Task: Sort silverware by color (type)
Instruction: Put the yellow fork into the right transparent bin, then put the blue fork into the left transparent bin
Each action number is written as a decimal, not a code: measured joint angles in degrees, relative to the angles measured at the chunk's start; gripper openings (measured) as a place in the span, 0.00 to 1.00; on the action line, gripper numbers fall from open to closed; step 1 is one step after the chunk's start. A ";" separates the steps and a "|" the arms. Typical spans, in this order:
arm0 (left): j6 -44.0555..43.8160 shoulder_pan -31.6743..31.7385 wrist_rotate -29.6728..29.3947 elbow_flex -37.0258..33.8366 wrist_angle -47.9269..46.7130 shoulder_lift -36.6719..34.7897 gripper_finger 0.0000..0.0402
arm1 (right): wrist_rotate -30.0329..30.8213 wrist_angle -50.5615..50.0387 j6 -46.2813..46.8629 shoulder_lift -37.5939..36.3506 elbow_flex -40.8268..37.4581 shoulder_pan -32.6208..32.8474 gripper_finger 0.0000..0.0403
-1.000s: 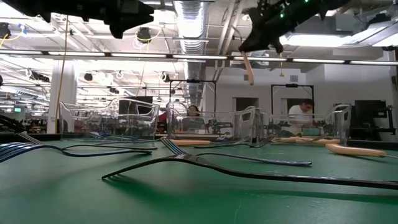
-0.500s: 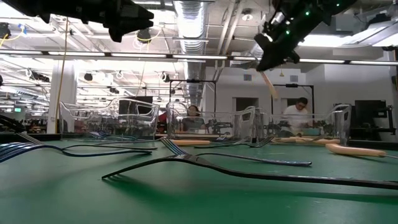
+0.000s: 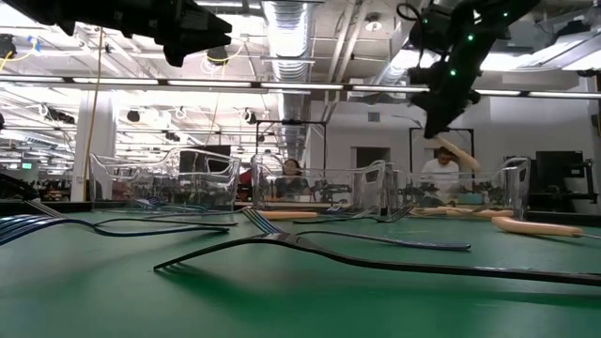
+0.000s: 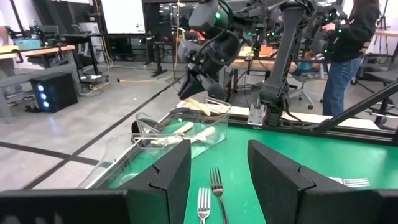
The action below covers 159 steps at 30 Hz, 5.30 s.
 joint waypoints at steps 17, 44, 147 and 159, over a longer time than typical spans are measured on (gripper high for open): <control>-0.84 0.00 -0.06 0.00 -0.31 0.00 0.36 | 1.03 6.61 -0.55 -0.02 -11.25 -2.33 0.12; -1.51 -0.02 -0.24 0.00 -1.55 0.02 0.36 | -3.42 9.65 -1.22 9.90 -11.18 -4.85 0.19; 0.82 -22.47 9.47 -0.31 19.42 15.24 0.36 | -30.27 85.84 3.30 24.78 -6.83 39.58 0.51; 0.93 -22.44 9.86 -0.31 26.68 20.84 0.36 | -30.28 85.13 4.57 25.31 -6.83 39.17 0.51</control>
